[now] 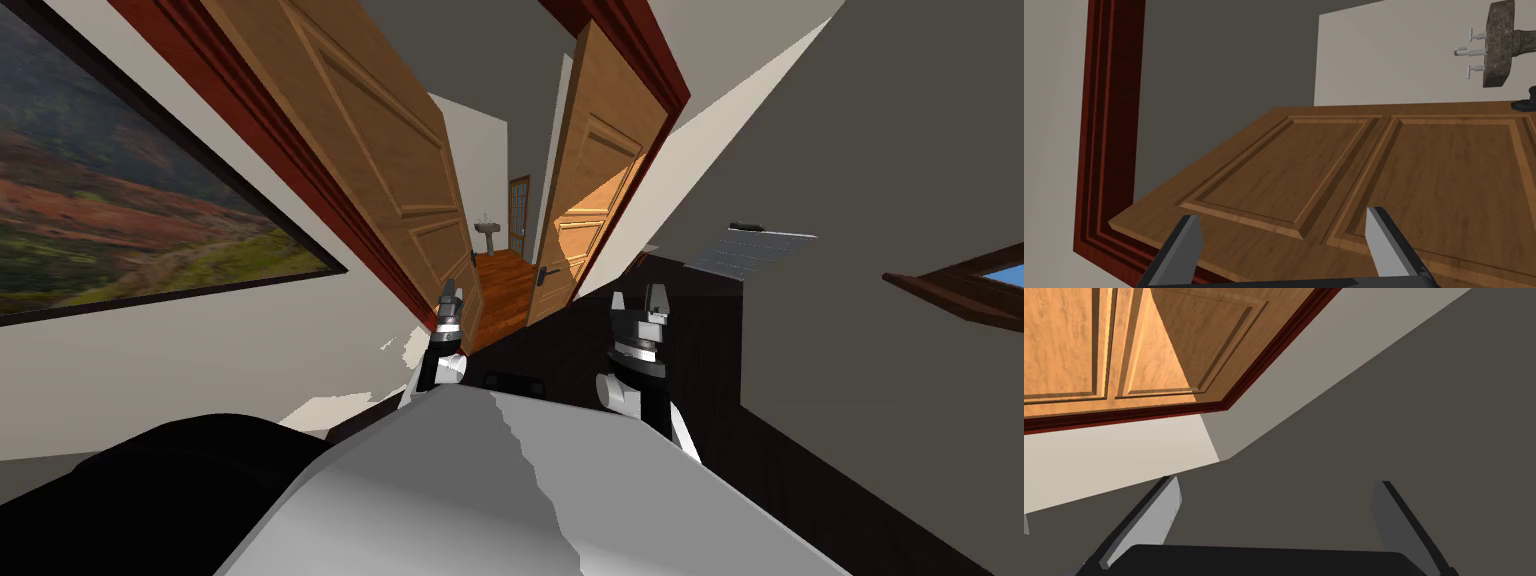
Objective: Push the door open
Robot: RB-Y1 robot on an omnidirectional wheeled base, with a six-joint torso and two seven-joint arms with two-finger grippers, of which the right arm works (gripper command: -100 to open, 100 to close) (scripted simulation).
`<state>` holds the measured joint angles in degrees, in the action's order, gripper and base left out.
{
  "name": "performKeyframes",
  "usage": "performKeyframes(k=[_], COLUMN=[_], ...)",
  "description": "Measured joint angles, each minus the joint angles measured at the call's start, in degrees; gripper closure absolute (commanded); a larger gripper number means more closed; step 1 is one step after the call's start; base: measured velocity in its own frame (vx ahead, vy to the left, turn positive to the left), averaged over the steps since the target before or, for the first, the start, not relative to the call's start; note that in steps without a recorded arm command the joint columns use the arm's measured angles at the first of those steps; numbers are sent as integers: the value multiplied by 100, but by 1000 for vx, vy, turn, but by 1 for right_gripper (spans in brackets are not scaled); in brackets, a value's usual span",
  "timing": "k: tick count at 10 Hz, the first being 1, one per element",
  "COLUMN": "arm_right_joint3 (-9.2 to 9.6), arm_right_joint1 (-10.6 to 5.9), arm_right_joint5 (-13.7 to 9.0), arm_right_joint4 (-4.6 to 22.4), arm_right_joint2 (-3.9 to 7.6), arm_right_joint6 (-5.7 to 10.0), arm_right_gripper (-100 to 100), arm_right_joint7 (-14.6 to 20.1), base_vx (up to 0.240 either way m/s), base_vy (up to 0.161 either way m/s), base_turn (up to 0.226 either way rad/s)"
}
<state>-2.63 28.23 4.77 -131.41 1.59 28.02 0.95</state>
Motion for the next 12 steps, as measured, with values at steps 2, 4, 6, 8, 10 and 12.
performKeyframes(k=[2,4,6,8,10,12], arm_right_joint3=[92,175,216,298,375,450], arm_right_joint1=[-104,-188,-346,-442,-508,-680], arm_right_joint5=[-1,-23,-41,-47,-69,-81], arm_right_joint4=[233,403,656,844,1065,1361], arm_right_joint2=[33,101,144,173,220,248], arm_right_joint6=[-22,-116,-177,-238,-252,-315], arm_right_gripper=[-100,-100,-100,-100,-100,-100], arm_right_joint7=[14,60,94,116,158,187], base_vx=[93,66,56,68,85,77], base_vy=[-132,-130,-96,-80,-97,-114], base_turn=[94,69,62,69,78,93])
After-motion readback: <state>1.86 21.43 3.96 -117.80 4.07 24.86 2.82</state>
